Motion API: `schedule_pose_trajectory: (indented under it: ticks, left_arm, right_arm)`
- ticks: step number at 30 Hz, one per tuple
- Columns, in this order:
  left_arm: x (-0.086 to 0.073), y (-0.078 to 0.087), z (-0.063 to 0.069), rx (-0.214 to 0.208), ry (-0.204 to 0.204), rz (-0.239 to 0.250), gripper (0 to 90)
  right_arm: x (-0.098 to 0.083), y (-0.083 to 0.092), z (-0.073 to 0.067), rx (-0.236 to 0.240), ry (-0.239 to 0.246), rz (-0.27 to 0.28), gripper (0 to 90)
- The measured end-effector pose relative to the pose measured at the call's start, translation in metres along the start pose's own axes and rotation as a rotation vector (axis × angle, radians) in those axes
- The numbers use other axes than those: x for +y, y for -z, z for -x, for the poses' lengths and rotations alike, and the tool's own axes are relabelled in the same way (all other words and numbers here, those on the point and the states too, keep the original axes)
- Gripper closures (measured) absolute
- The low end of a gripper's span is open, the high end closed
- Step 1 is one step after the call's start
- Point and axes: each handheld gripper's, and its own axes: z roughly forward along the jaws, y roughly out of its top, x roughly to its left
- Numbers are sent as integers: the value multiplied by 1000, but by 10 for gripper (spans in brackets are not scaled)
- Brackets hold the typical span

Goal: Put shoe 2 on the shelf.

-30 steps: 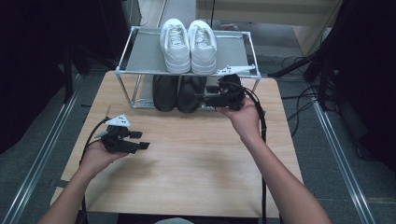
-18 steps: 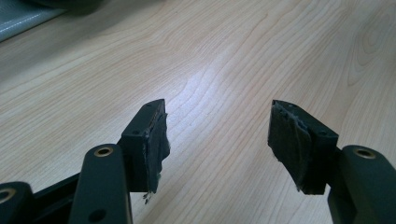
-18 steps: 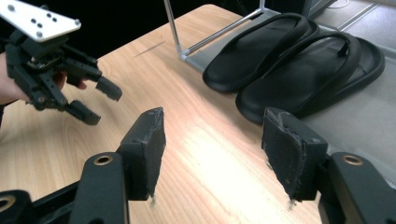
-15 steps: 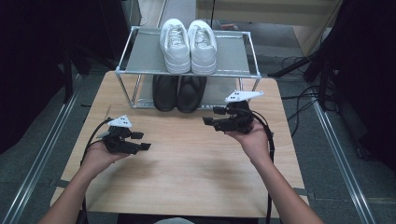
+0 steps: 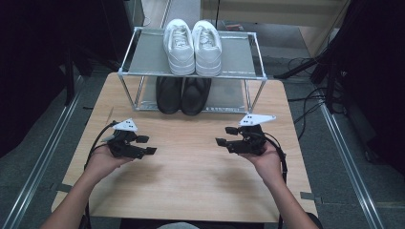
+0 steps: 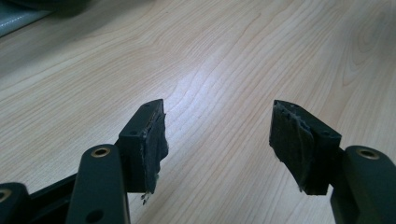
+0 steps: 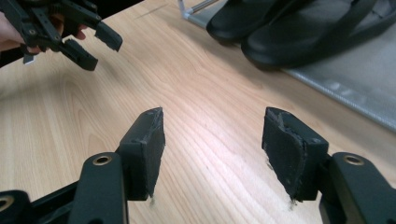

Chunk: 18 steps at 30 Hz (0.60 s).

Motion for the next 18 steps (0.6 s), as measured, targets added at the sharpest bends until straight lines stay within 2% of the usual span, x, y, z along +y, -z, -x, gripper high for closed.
schedule_pose_trajectory:
  ticks: [8, 12, 14, 18]
  left_arm:
    - [1, -4, 6, -4, -26, -14, 362]
    - [3, -6, 10, -16, -40, -16, 357]
    - [4, -7, 13, -18, -45, -21, 353]
    - [4, -9, 15, -23, -48, -21, 342]
  right_arm:
    - [-16, 2, 3, -1, -6, 6, 409]
    - [-22, 0, 2, 10, -18, -16, 409]
    - [-25, -2, 1, 12, -9, -22, 409]
    - [-26, -5, 1, -6, 2, -36, 389]
